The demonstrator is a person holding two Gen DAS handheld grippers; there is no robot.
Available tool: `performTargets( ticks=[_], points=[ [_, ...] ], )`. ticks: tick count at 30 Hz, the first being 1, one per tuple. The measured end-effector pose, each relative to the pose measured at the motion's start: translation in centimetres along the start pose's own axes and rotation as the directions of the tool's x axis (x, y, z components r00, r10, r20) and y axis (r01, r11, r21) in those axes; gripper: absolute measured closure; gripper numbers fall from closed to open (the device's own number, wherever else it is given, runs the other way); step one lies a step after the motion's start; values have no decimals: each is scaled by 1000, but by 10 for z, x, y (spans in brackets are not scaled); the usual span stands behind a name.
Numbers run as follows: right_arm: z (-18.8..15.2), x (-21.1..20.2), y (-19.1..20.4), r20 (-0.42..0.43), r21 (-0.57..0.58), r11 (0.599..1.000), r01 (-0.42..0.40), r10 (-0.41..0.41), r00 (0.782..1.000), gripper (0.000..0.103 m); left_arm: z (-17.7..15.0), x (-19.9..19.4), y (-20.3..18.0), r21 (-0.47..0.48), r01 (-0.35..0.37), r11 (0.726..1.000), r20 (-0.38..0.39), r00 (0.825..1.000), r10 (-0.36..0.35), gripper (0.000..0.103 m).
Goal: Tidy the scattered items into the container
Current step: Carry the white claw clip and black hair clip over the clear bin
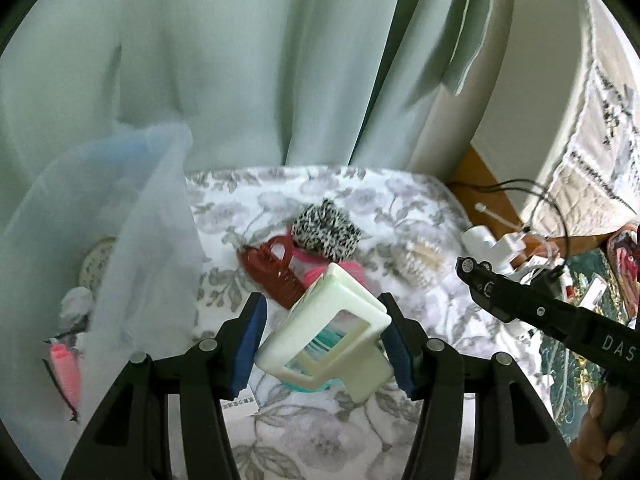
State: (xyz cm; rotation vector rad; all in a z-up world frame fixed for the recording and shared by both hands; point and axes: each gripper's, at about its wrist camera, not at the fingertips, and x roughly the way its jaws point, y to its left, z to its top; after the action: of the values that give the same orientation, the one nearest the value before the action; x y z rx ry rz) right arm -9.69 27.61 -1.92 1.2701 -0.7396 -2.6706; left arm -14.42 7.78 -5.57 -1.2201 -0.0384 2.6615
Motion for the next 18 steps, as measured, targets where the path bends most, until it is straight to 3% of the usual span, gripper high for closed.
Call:
performTargets(
  ticks=[10,18],
  points=[
    [-3,-41,25,78,-35,999,-33,35,996,67,6,-55,-4,5,-5,1000,93,996,5,45],
    [-3,-76,52,144,-94,995,-45,58,988,67,9,-88,-12,3,37,999,169,985,-37,45]
  ],
)
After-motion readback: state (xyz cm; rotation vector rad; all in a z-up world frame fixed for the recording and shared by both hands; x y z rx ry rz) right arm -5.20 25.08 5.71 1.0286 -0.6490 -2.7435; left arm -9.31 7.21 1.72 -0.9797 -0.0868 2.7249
